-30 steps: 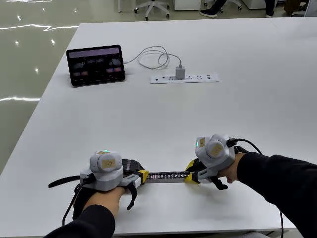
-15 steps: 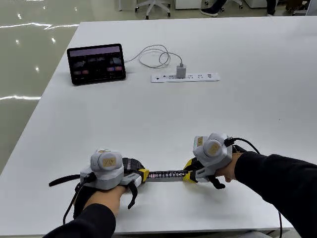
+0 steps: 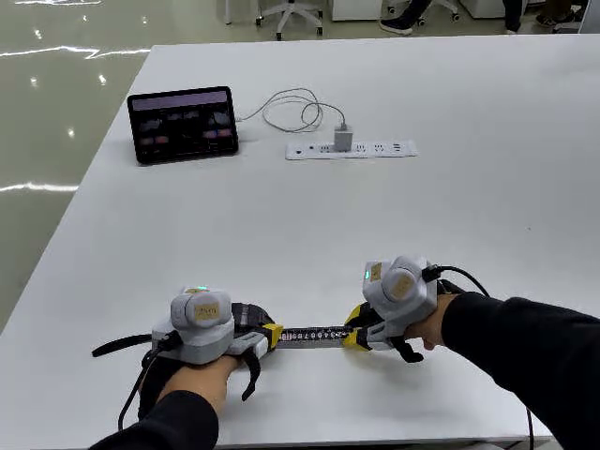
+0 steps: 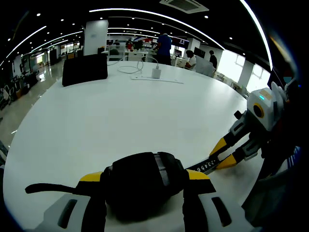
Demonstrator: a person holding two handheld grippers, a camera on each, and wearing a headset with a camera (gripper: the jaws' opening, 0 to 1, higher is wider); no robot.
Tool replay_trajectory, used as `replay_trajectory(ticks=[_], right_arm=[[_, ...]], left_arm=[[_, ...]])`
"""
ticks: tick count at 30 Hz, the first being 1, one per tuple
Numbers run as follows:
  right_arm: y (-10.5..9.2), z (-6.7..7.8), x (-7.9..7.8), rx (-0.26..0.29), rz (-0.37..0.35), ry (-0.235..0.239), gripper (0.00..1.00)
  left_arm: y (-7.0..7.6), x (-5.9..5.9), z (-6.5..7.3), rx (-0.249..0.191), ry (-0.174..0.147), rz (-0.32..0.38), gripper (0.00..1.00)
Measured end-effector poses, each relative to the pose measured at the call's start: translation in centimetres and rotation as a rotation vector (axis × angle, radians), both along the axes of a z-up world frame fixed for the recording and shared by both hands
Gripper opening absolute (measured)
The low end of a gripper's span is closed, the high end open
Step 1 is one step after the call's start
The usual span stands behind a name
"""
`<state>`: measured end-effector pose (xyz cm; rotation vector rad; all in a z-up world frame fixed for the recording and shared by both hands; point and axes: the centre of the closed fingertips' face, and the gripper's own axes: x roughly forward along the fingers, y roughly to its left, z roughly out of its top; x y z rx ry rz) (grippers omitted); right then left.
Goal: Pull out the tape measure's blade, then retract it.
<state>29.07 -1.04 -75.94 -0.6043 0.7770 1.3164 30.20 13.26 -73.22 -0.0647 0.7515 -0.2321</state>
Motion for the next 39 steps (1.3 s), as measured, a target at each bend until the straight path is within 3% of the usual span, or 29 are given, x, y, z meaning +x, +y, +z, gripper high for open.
replay_trajectory(ticks=[39], right_arm=[[1.8,0.1,0.1,0.037,-0.012,0.001,0.11]], left_arm=[[0.0,0.0,0.0,-0.001,0.002,-0.004,0.60]])
